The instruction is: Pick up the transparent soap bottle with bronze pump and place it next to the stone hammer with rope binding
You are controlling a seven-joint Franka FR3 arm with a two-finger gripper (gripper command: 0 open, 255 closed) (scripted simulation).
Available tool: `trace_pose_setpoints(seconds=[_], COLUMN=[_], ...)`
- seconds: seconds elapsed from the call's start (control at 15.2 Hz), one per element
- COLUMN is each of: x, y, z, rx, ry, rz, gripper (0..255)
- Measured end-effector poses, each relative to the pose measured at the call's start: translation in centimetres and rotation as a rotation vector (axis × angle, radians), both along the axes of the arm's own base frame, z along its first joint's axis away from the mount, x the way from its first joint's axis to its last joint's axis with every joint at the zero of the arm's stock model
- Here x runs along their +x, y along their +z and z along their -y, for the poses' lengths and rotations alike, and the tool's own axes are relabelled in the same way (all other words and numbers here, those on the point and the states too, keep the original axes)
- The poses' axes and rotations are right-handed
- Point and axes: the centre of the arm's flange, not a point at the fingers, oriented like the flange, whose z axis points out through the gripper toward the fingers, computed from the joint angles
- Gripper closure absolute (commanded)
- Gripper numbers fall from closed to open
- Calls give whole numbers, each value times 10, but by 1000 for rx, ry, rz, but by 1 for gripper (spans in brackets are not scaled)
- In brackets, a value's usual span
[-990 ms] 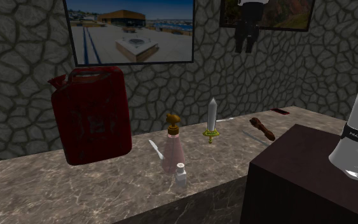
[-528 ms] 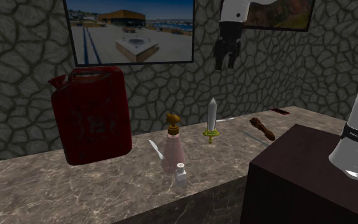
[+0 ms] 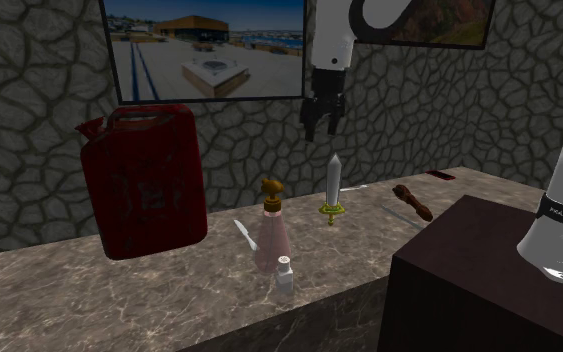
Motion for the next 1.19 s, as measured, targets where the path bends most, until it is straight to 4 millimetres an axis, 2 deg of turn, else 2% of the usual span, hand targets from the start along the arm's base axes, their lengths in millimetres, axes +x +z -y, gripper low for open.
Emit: trace_pose_setpoints(seconds=[0.66, 0.86, 1.19], x=[51, 59, 64], y=[-89, -106, -131], z=[-89, -99, -99], rx=[-26, -30, -31], ry=[-9, -11, -12], rz=[5, 5, 6], gripper=[0, 0, 0])
